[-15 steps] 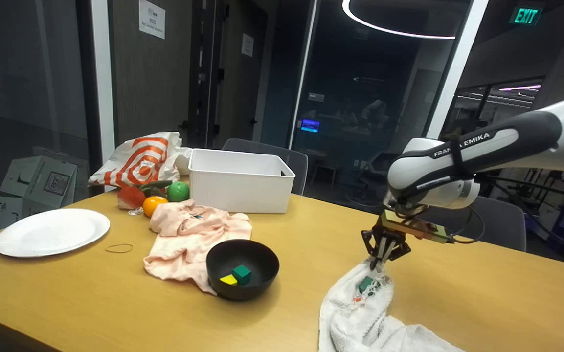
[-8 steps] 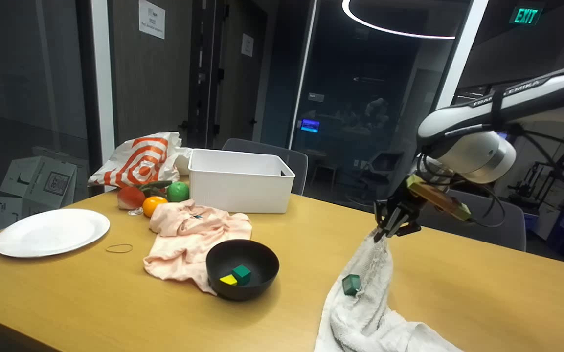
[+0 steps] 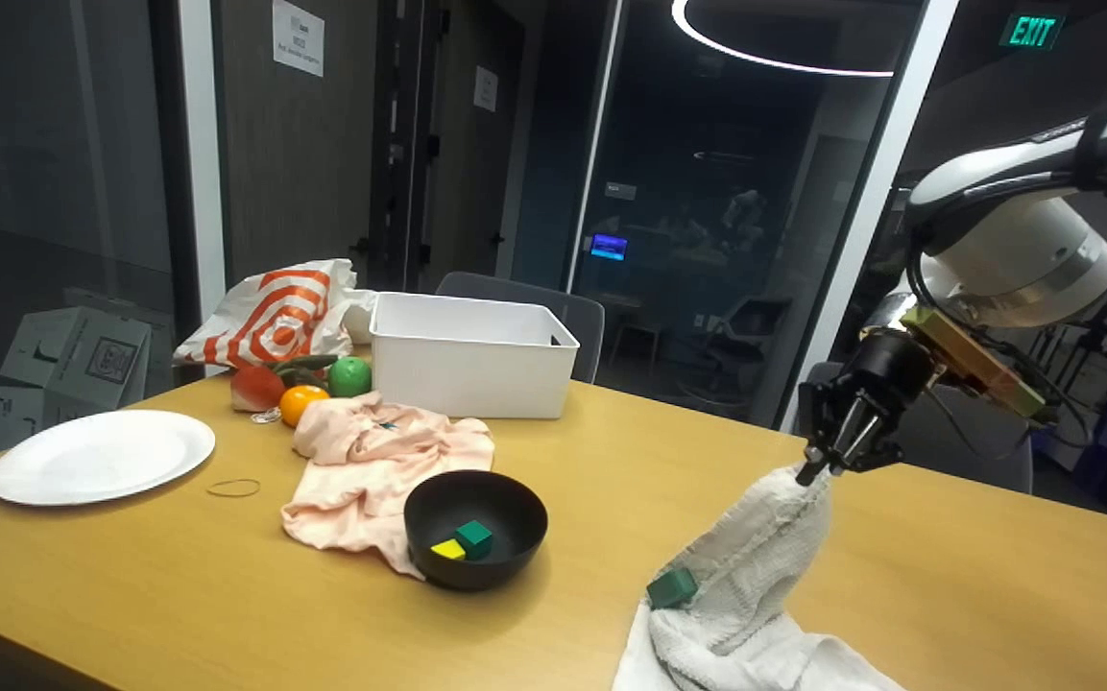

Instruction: Fold the towel

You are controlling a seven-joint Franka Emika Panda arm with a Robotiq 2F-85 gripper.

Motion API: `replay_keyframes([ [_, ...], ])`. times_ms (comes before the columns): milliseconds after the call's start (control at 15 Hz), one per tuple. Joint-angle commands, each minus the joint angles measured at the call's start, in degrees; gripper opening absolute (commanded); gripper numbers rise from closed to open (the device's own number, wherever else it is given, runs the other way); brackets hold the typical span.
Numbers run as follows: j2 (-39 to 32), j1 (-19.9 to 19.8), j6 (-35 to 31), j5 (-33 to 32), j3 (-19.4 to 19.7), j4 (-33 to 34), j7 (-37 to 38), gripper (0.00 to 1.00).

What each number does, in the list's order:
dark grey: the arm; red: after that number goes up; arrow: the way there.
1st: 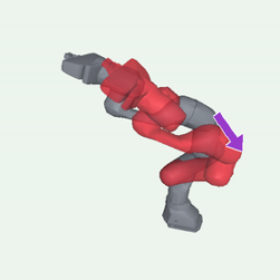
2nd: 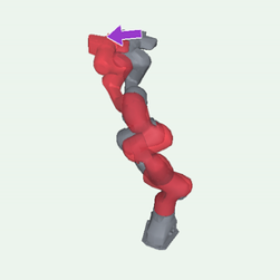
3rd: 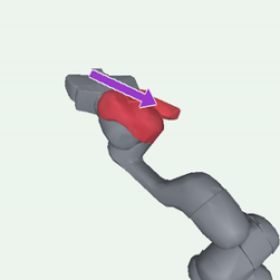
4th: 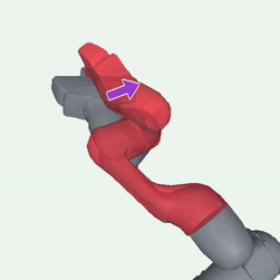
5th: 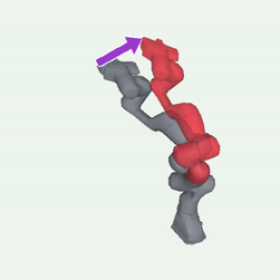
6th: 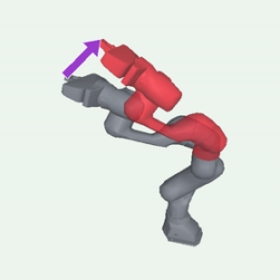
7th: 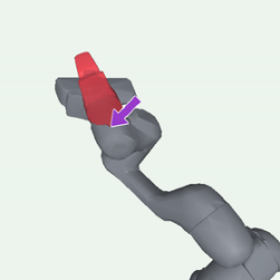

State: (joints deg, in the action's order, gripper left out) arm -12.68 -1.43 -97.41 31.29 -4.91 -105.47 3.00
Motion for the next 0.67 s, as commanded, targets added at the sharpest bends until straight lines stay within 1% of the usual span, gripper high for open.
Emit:
replay_keyframes([
  [0,-0.68,0.58,9.62,-1.86,0.83,-2.22,-1.77,0.02],
  [133,-2.37,0.81,13.41,-2.01,0.78,-2.53,-2.53,0.02],
  [267,-3.76,1.26,14.21,-2.12,0.90,-2.83,-1.82,0.02],
  [467,-5.50,2.57,9.74,-4.07,1.14,-3.30,-0.42,0.02],
  [533,-6.59,2.50,10.00,-3.90,1.16,-2.95,-0.08,0.02],
  [600,-7.45,2.86,8.84,-4.87,1.44,-3.05,1.33,0.02],
])
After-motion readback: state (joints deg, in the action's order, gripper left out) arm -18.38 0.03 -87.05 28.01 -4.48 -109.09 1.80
